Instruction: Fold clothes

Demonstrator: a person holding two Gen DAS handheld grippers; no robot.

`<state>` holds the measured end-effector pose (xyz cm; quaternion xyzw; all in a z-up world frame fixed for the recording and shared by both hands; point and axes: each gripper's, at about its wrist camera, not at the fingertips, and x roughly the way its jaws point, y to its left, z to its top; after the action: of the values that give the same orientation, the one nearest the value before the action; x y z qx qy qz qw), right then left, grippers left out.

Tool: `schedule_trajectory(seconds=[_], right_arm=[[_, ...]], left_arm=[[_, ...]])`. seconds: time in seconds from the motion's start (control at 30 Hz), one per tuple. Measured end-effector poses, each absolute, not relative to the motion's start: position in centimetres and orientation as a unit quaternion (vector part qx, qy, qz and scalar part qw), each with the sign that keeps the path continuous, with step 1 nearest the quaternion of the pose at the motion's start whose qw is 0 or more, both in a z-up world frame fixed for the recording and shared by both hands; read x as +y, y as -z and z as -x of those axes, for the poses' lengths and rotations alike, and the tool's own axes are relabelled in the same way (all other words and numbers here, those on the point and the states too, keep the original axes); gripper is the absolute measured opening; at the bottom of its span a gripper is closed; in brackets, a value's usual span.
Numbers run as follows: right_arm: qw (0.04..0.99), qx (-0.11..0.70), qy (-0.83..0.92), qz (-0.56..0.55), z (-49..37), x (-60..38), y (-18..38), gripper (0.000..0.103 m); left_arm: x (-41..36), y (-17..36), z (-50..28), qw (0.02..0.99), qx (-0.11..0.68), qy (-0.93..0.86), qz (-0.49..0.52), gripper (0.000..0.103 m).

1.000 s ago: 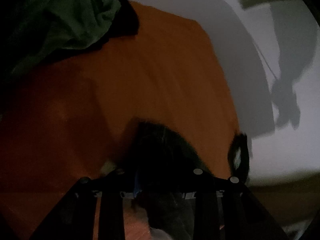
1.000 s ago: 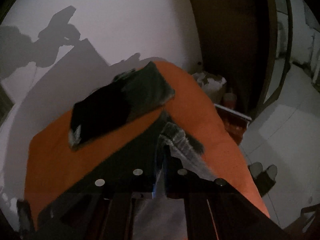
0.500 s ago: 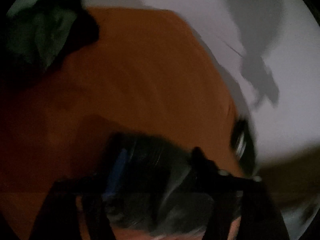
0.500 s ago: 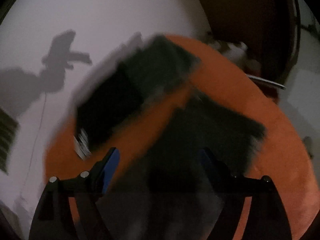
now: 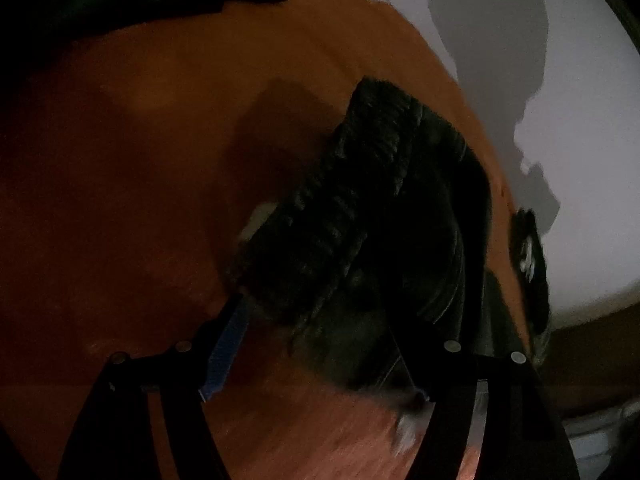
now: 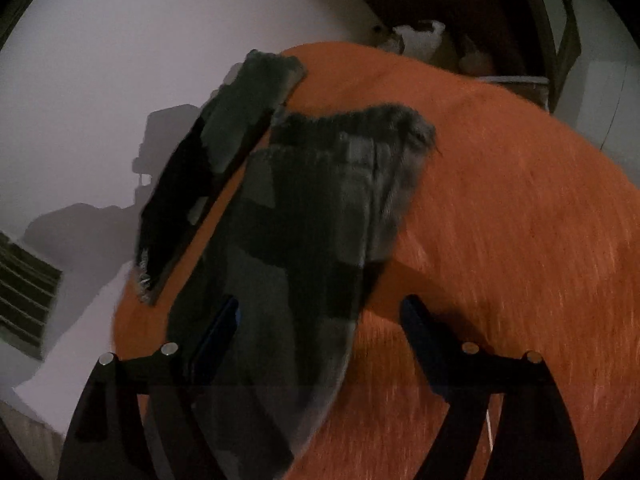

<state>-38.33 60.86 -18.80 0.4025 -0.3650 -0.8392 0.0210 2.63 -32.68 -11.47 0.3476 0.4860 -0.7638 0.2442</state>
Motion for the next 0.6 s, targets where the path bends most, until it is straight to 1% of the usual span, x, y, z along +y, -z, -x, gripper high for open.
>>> schedule_trajectory(seconds=[0.07,0.1,0.17,0.23,0.27,0.3,0.33,0.47,0.6], right_arm=[[0.006,-0.369,0.842,-0.394,39.9,60.8,18.7,0.080],[0.000,-0.374,0.842,-0.390,40.6,60.8,18.7,0.075],[-0.010,-0.386,0.836,-0.389,41.8,60.9,18.8,0.071],[-0.016,-0.398,0.826,-0.399,43.1,60.9,19.1,0.070],[-0.023,-0.402,0.823,-0.400,43.2,61.1,19.1,0.064],[-0.033,-0.404,0.823,-0.398,42.9,61.5,19.0,0.023],[-0.037,-0.407,0.824,-0.393,42.8,61.8,18.7,0.006],[-0.052,-0.347,0.860,-0.370,40.5,61.3,14.0,0.005],[-0.041,-0.330,0.875,-0.353,35.4,62.7,8.6,0.005]], left_arm=[[-32.5,11.5,-1.9,0.260,0.482,0.762,-0.346,0.073],[-32.4,11.5,-1.5,0.266,0.480,0.762,-0.345,0.073],[-32.4,11.4,-0.9,0.285,0.469,0.761,-0.346,0.072],[-32.5,11.3,-0.4,0.307,0.456,0.759,-0.350,0.055],[-32.5,11.2,-0.2,0.318,0.450,0.757,-0.351,0.050],[-32.4,11.0,0.0,0.328,0.446,0.755,-0.351,0.045],[-32.4,10.5,-0.1,0.335,0.445,0.753,-0.351,0.042],[-32.2,8.4,-0.9,0.340,0.453,0.750,-0.341,0.037],[-33.5,4.3,-3.4,0.307,0.459,0.764,-0.335,0.035]])
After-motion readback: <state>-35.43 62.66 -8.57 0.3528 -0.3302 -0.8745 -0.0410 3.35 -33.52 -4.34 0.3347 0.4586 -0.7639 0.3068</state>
